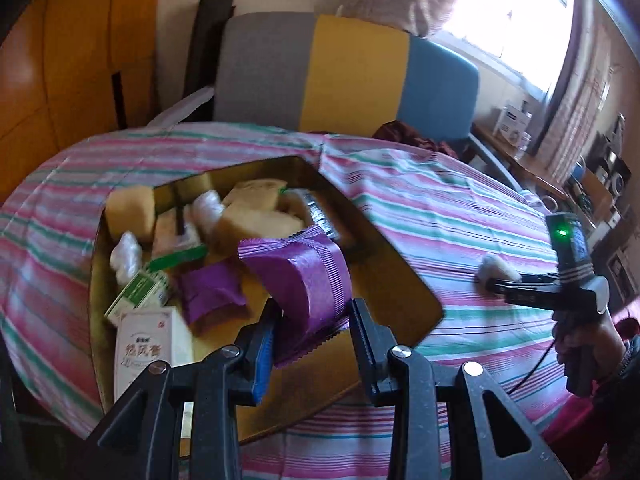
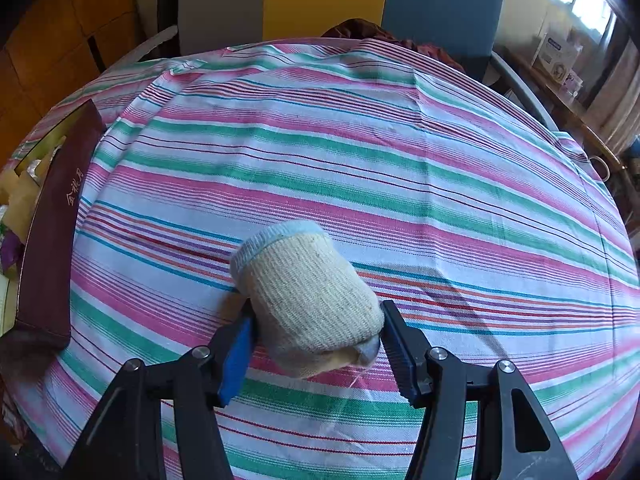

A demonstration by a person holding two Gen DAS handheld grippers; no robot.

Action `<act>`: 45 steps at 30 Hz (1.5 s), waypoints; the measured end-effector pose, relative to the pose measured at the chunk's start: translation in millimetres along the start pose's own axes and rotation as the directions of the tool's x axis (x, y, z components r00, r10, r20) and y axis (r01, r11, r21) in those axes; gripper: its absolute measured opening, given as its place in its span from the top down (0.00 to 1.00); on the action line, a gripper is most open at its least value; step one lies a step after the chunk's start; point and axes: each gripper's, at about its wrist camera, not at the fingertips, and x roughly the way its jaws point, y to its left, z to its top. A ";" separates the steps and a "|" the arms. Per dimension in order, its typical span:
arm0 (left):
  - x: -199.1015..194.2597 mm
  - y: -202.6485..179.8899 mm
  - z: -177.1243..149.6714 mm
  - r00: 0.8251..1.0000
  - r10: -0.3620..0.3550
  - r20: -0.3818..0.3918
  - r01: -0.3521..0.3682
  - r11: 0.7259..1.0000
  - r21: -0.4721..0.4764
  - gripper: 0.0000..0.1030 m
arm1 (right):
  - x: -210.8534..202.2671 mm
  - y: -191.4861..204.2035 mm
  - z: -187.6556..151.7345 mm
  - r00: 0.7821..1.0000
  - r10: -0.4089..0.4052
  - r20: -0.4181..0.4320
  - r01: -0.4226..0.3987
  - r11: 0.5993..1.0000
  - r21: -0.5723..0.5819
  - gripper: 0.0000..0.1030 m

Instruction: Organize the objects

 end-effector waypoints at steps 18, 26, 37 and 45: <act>26.5 39.7 -11.2 0.993 0.051 -0.105 -0.059 0.996 -0.071 0.66 | 0.6 1.1 -0.2 1.000 -0.005 0.000 0.005 1.000 -0.008 0.41; 28.9 41.8 -18.2 0.987 0.094 -0.134 -0.102 0.993 -0.058 0.57 | 0.5 1.2 -0.2 1.000 -0.006 0.000 0.006 1.000 -0.010 0.41; -6.8 54.6 -4.6 0.989 0.149 -0.002 -0.148 0.982 -0.113 0.57 | -8.9 -1.3 6.5 1.000 0.012 0.004 -0.012 0.999 0.038 0.42; -22.2 74.2 -4.2 0.969 0.245 0.031 -0.236 0.957 -0.169 0.57 | -84.9 92.4 21.3 0.960 0.219 0.177 -0.209 0.975 -0.072 0.42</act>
